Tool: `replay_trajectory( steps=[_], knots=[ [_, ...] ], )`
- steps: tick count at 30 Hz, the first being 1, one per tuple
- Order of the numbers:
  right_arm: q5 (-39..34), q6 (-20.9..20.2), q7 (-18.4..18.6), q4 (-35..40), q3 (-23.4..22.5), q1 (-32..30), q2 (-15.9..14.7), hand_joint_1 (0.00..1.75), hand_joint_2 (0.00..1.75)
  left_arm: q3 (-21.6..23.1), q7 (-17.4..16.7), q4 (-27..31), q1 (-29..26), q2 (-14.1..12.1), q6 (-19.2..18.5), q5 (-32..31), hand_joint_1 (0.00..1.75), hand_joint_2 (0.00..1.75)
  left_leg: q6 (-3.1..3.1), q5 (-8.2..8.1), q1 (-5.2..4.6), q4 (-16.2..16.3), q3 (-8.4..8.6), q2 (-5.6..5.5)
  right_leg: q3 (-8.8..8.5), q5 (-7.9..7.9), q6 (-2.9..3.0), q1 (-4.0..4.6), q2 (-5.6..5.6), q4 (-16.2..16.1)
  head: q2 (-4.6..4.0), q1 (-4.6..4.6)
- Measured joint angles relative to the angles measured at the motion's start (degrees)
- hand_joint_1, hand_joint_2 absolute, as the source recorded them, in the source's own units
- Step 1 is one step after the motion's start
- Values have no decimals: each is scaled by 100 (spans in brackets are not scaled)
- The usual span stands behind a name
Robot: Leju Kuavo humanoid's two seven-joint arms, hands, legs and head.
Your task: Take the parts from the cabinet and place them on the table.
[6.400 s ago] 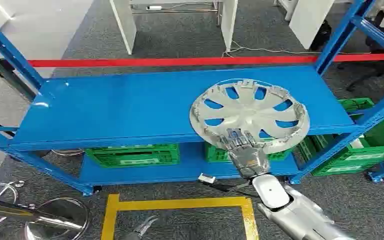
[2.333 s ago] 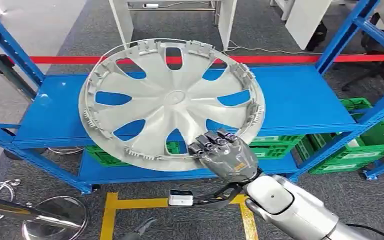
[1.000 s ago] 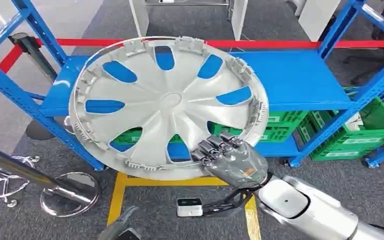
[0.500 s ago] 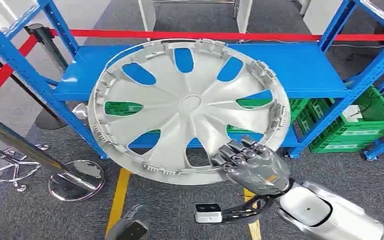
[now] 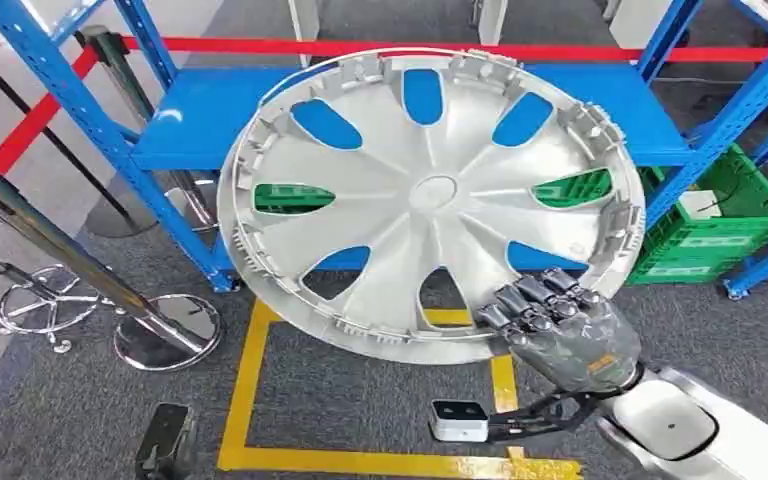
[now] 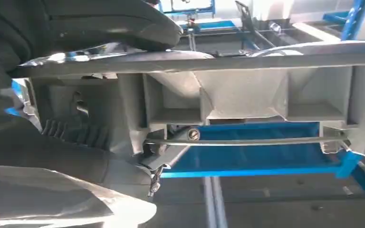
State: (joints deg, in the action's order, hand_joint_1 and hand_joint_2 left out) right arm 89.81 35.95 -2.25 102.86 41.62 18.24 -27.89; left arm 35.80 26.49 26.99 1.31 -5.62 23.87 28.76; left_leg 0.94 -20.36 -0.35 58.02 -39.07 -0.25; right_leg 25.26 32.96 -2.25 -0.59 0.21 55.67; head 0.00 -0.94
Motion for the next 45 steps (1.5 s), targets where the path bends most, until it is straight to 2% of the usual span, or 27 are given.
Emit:
replay_trajectory(
  steps=[2, 3, 5, 7, 8, 10, 12, 13, 14, 17, 19, 21, 22, 23, 24, 27, 29, 30, 33, 34, 37, 38, 40, 42, 43, 44, 45],
  knots=[
    [2, -13, 90, 2, 31, 6, 0, 175, 175, -193, -4, -76, -35, -50, 0, -11, 0, 0, -61, 107, 1, -21, -38, -20, 138, -85, 97, -9, -25, 36, 0, 7],
    [2, -20, 116, 2, 42, 26, 0, 175, 175, -247, -9, -100, -41, -61, 0, -13, 0, 0, -96, -54, 20, 30, -88, -14, 187, -142, 150, -27, -55, 45, 0, -4],
    [2, -24, 129, 4, 44, 47, -11, 175, 175, -343, -15, -124, -58, -61, 0, -20, 0, 0, -168, -851, 45, 658, -227, -2, 299, -292, 250, -17, -70, 51, 0, -42],
    [2, -24, 137, 4, 52, 48, -11, 175, 175, -386, -15, -146, -45, -63, 0, -22, 0, 0, -200, -1317, 56, 1508, -342, -2, 477, -426, 258, 3, -79, 84, 0, -37],
    [4, -24, 151, 4, 70, 49, -11, 175, 175, -414, -17, -155, -48, -61, 0, -26, 0, 0, -202, -1298, 57, 1788, -334, -2, 579, -480, 262, 9, -83, 113, 0, -39],
    [4, -17, 199, 4, 107, 49, -11, 175, 175, -472, -33, -170, -51, -63, -4, -72, 0, 0, -174, -920, 56, 1627, -40, -2, 799, -576, 257, 24, -88, 197, 0, -39],
    [2, -13, 244, 4, 144, 50, -15, 175, 175, -489, -57, -183, -49, -78, -17, -148, 0, 0, -94, -741, 47, 777, 604, -3, 947, -657, 242, 40, -86, 256, 0, -41],
    [2, -11, 260, 4, 155, 50, -17, 175, 175, -500, -66, -190, -45, -98, -20, -182, 0, 0, -39, -935, 20, 267, 965, -1, 987, -692, 216, 64, -86, 271, 0, -37],
    [2, -9, 277, 4, 168, 58, -35, 175, 175, -511, -70, -201, -42, -107, -18, -210, 0, 0, -17, -1030, 20, -60, 1121, 3, 1012, -739, 186, 70, -96, 285, 0, -20],
    [2, -18, 319, 4, 210, 82, -59, 175, 175, -528, -87, -273, -52, -118, -11, -328, 0, 0, 55, -872, -24, -91, 973, -1, 1089, -929, 53, 30, -104, 234, 0, -33],
    [2, -52, 354, 4, 269, 97, -94, 175, 175, -550, -92, -330, -36, -109, -24, -413, 0, 0, 122, -720, 14, -154, 874, 27, 1210, -569, 1, 13, -65, 385, 0, -27],
    [11, -105, 374, 4, 339, 146, -112, 175, 175, -607, -92, -376, -10, -107, -39, -479, 0, 0, 181, -577, 12, -149, 694, 34, 1423, 160, -48, -4, -49, 1156, 0, 4],
    [13, -111, 382, 4, 365, 158, -111, 175, 175, -609, -92, -393, -2, -105, -55, -494, 0, 0, 183, -506, 10, -147, 596, 33, 1494, 365, -69, -5, -46, 1564, 0, 2],
    [9, -127, 395, 2, 409, 169, -114, 175, 175, -611, -92, -421, 1, -103, -65, -524, 0, 0, 174, -426, 11, -137, 490, 33, 1519, 399, -89, -6, -46, 1881, 0, 9],
    [9, -138, 406, 2, 437, 174, -116, 175, 175, -614, -92, -441, 0, -100, -79, -548, 0, 0, 165, -354, 13, -132, 388, 34, 1464, 245, -101, -11, -46, 1994, 0, 11],
    [4, -179, 428, 2, 476, 215, -116, 175, 175, -614, -92, -476, 16, -83, -107, -631, 0, 0, 99, -135, 32, -82, 88, 34, 783, -390, -125, -30, -46, 1276, 0, 7],
    [4, -190, 441, 4, 520, 310, -116, 175, 175, -616, -92, -509, 33, -96, -107, -671, 0, 0, 37, -49, -3, 19, -54, 25, -12, -81, -134, -42, -27, 162, 0, 15],
    [4, -195, 454, 2, 533, 317, -116, 175, 175, -614, -92, -524, 38, -94, -107, -690, 0, 0, 8, 34, -11, 34, -75, 23, -65, 53, -23, -26, -8, 18, 0, -2],
    [2, -205, 494, 2, 590, 324, -114, 175, 175, -614, -92, -579, 36, -90, -109, -780, 0, 0, -60, 208, 2, -8, -105, 4, 127, -73, 100, -14, -33, 96, 0, 13],
    [2, -219, 500, 2, 612, 345, -114, 175, 175, -611, -92, -605, 38, -96, -109, -802, 0, 0, -96, 35, 28, 45, -139, 5, 162, -118, 150, -33, -69, 100, 0, 11],
    [7, -315, 544, 0, 689, 410, -79, 175, 175, -611, -92, -627, 63, -125, -114, -923, 0, 0, -196, -1147, 51, 1231, -360, 10, 370, -354, 246, -9, -76, 126, 0, -22],
    [7, -337, 568, -7, 726, 430, -52, 175, 175, -611, -98, -629, 81, -131, -127, -979, 0, 0, -204, -1283, 54, 1620, -406, 10, 478, -433, 249, -3, -77, 151, 0, -24],
    [6, -380, 610, -15, 778, 479, -22, 175, 175, -611, -136, -629, 107, -135, -164, -1089, 0, 0, -191, -1095, 54, 1846, -293, 10, 691, -540, 251, 10, -79, 208, 0, -24],
    [7, -413, 636, -33, 846, 541, 2, 175, 175, -611, -160, -629, 116, -155, -195, -1183, 0, 0, -126, -747, 50, 1231, 236, 9, 901, -632, 242, 29, -75, 285, 0, -26],
    [7, -415, 647, -44, 877, 571, 15, 175, 175, -614, -166, -629, 129, -179, -197, -1229, 0, 0, -61, -717, 37, 612, 680, 4, 966, -683, 230, 37, -74, 307, 0, -26],
    [4, -415, 662, -48, 898, 586, 26, 175, 175, -614, -173, -629, 151, -194, -197, -1288, 0, 0, -15, -943, 24, 218, 932, 6, 1012, -722, 200, 65, -77, 308, 0, -20],
    [4, -415, 679, -55, 927, 615, 28, 175, 175, -618, -173, -629, 165, -203, -199, -1368, 0, 0, -17, -964, 12, -22, 1019, 5, 1033, -770, 173, 58, -84, 313, 0, -9]
  ],
)
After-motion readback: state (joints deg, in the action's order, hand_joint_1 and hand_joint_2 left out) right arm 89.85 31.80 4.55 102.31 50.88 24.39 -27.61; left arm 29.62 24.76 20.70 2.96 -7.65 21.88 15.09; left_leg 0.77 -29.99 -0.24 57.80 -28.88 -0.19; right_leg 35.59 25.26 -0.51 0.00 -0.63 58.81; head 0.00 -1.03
